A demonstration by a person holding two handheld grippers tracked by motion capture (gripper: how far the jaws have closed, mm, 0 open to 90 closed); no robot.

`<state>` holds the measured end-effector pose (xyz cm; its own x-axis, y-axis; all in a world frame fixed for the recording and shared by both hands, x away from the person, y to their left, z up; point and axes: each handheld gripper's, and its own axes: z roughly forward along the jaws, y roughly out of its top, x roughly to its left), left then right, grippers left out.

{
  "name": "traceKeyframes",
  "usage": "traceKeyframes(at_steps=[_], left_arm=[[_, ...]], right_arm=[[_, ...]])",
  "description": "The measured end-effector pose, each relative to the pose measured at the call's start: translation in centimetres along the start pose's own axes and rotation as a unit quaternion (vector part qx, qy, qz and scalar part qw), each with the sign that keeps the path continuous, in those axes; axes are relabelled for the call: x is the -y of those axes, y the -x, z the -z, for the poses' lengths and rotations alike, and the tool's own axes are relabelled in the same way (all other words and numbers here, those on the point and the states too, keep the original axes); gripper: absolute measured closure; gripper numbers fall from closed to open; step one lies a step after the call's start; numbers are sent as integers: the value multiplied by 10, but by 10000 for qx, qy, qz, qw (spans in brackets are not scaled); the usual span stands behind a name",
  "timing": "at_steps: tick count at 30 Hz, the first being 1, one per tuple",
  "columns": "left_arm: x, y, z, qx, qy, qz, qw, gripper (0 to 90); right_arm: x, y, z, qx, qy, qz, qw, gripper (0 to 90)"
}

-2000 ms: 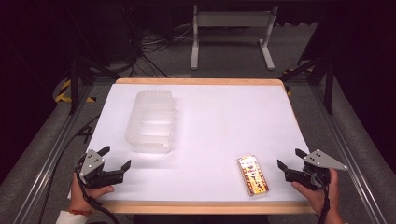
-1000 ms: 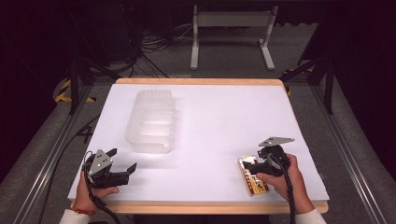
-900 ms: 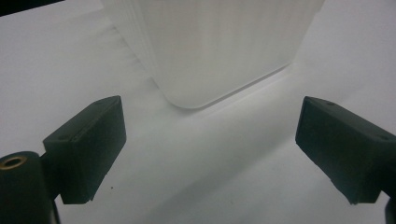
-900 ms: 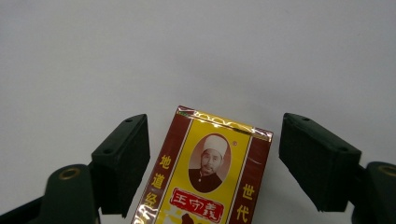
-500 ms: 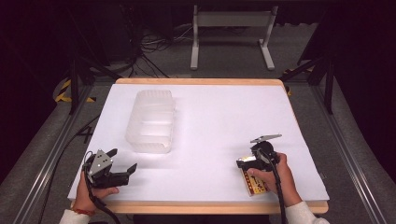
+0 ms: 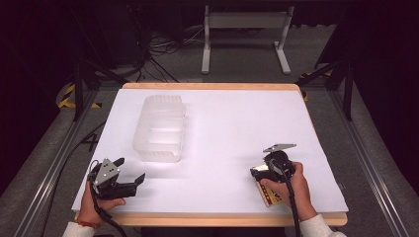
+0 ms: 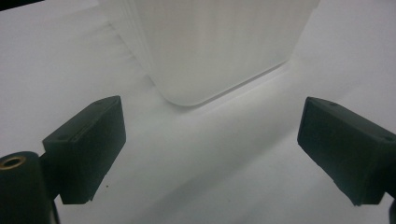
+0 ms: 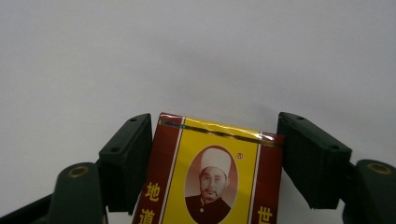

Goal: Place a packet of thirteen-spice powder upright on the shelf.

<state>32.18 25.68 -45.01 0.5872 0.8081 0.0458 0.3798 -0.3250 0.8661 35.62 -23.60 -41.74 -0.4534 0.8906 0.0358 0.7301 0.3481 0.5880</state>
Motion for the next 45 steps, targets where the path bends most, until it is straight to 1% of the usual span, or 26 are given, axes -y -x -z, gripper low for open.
traceKeyframes(at_steps=[4, 5, 11, 13, 17, 19, 23, 28, 30, 32, 33, 34, 36, 37, 39, 42, 45], left_arm=[[0, 0, 0, 13, 5, 4, 10000, 85], [0, 0, 0, 9, 11, 4, 10000, 85], [0, 0, 0, 43, 25, 24, 10000, 85], [0, 0, 0, 39, 26, 29, 10000, 86], [0, 0, 1, 27, 38, 15, 10000, 86], [0, 0, 1, 25, 38, 24, 10000, 86], [0, 0, 1, 29, 40, 22, 10000, 86], [0, 0, 1, 30, 59, 27, 10000, 86], [0, 0, 1, 16, 60, 42, 10000, 87], [0, 0, 1, 19, 64, 49, 10000, 88], [0, -1, 1, 26, 65, 56, 10000, 88], [0, 0, 2, 23, 64, 54, 10000, 88], [0, 0, 2, 15, 67, 66, 10000, 88], [0, 0, 2, 15, 67, 66, 10000, 88], [0, -1, 2, 18, 66, 60, 10000, 88], [0, -1, 2, 30, 87, 82, 9999, 89], [0, -1, 2, 36, 96, 87, 9999, 89]], right_arm=[[0, -1, 7, 37, 155, 15, 9999, 301], [0, -1, 7, 37, 155, 15, 9999, 301], [-2, 1, 23, 124, 632, -111, 9979, 307], [-2, 1, 25, 136, 679, -119, 9975, 308], [-3, 0, 35, 181, 992, -120, 9948, 312], [-4, -1, 41, 213, 1169, -95, 9929, 316], [-6, -3, 49, 278, 1426, -111, 9893, 321], [-8, -4, 57, 351, 1773, -150, 9834, 329], [-10, -6, 59, 309, 1915, -176, 9808, 330], [-13, -9, 59, 365, 2010, -116, 9788, 330], [-13, -9, 59, 365, 2010, -116, 9788, 330], [-17, -14, 58, 343, 2089, -80, 9773, 331], [-21, -19, 58, 319, 2179, -76, 9754, 331], [-21, -19, 58, 319, 2179, -76, 9754, 331], [-27, -25, 57, 276, 2264, -48, 9736, 331], [-39, -34, 54, 242, 2453, 19, 9691, 332], [-50, -43, 50, 202, 2597, 71, 9654, 333]])
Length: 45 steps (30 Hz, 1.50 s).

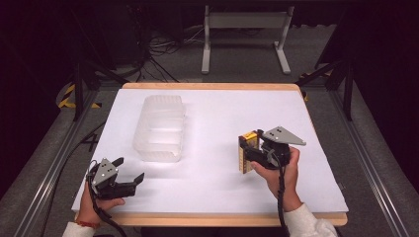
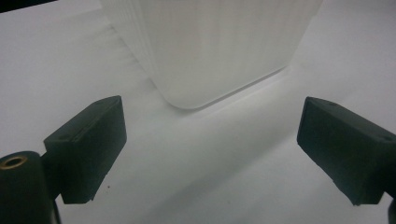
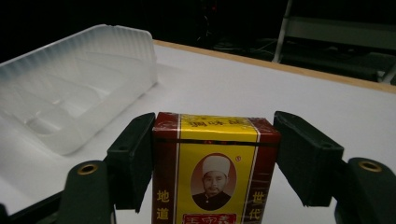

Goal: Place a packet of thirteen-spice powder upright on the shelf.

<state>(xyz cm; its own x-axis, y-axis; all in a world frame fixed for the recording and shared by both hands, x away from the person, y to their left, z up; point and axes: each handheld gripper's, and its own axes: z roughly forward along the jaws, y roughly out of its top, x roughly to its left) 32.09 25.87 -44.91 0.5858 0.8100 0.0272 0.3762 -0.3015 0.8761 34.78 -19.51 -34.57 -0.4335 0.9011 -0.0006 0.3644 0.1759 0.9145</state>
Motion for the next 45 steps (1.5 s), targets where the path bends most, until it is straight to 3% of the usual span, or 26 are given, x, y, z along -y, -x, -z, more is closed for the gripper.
traceKeyframes(at_steps=[3, 11, 18, 19, 24, 35, 45], left_arm=[[0, 0, 0, 2, 6, 4, 10000, 89], [0, -1, 0, 2, 21, 51, 10000, 93], [0, -2, 1, 32, 65, 78, 9999, 93], [0, -2, 1, 65, 74, 115, 9999, 93], [1, -4, 2, 97, 107, 124, 9998, 93], [4, -4, 6, 89, 86, 161, 9998, 92], [8, -4, 13, 83, 155, 203, 9996, 92]], right_arm=[[-6, -7, -7, -42, 100, 36, 9999, 332], [-31, -43, -39, -199, 416, 144, 9988, 333], [-50, -68, -62, -442, 590, 79, 9972, 333], [-57, -79, -72, -503, 647, 136, 9965, 333], [-69, -100, -95, -685, 712, 118, 9950, 333], [-92, -129, -140, -700, 821, 160, 9940, 333], [-99, -144, -171, -655, 750, -64, 9950, 333]])
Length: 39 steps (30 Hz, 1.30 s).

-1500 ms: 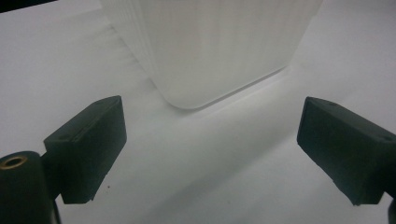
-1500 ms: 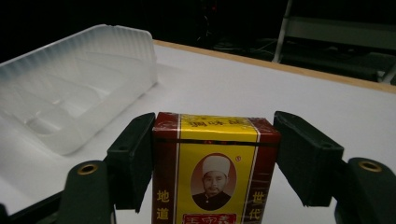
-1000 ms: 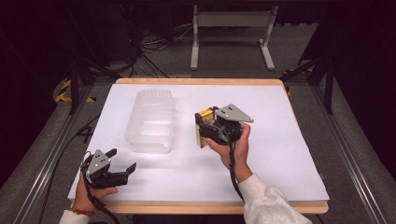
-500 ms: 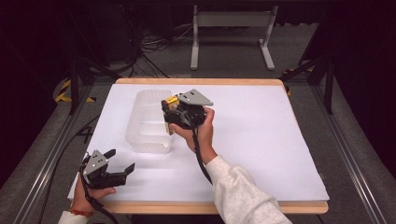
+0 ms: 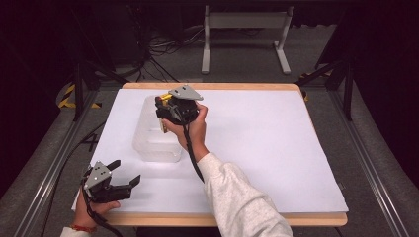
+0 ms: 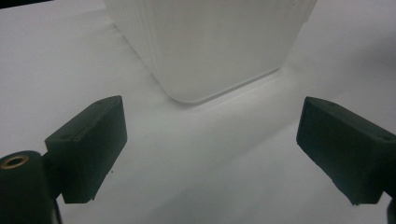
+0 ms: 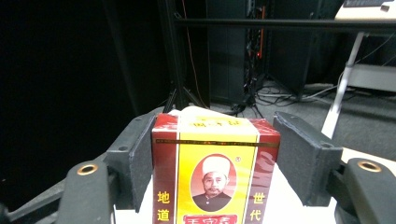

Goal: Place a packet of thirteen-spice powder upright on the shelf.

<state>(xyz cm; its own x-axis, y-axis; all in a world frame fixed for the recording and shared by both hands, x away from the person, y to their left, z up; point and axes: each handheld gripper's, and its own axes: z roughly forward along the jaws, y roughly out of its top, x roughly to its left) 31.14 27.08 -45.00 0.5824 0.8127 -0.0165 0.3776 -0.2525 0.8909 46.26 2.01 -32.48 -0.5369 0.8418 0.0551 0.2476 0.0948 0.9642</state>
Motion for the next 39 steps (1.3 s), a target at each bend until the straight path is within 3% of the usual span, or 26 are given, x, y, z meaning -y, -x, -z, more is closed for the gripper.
traceKeyframes(at_steps=[5, 10, 13, 27, 39], left_arm=[[1, 0, 5, -28, 42, 6, 10000, 92], [3, 0, 6, -8, 27, -7, 10000, 92], [3, -1, 6, -1, 38, -10, 10000, 92], [2, 2, 5, 52, 21, -55, 10000, 91], [3, 1, 3, 71, -1, -64, 10000, 89]], right_arm=[[2, -1, -18, 103, -42, -134, 9998, 333], [8, -2, -29, 210, -114, -62, 9997, 333], [15, -1, -34, 239, -140, -187, 9994, 333], [22, 15, -35, 403, -74, -513, 9978, 333], [34, 17, -30, 364, -26, -516, 9980, 328]])
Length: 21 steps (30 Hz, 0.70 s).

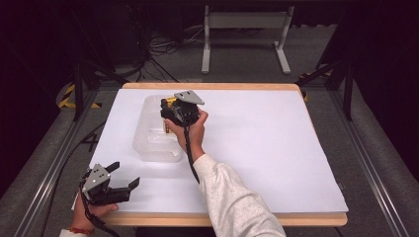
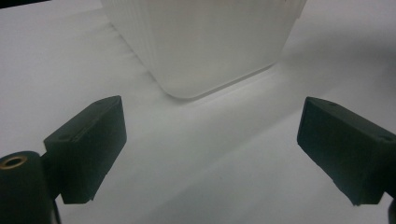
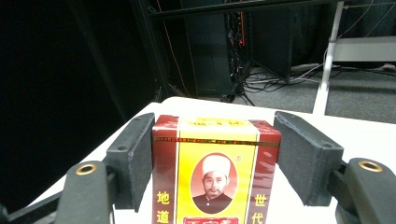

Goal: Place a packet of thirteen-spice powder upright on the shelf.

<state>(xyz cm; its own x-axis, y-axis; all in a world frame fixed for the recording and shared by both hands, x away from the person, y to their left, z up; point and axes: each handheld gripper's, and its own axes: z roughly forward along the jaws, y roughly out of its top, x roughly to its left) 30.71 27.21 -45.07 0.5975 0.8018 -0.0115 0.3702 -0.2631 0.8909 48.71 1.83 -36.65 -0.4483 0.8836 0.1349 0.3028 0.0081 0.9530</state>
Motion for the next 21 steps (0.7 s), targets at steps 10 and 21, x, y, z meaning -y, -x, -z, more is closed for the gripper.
traceKeyframes(at_steps=[10, 21], left_arm=[[-1, 0, -1, -39, -47, 4, 10000, 88], [0, -1, -2, -56, -65, 36, 10000, 87]], right_arm=[[14, -4, 10, -281, -395, 381, 9981, 316], [17, -3, 12, -496, -909, 702, 9921, 302]])
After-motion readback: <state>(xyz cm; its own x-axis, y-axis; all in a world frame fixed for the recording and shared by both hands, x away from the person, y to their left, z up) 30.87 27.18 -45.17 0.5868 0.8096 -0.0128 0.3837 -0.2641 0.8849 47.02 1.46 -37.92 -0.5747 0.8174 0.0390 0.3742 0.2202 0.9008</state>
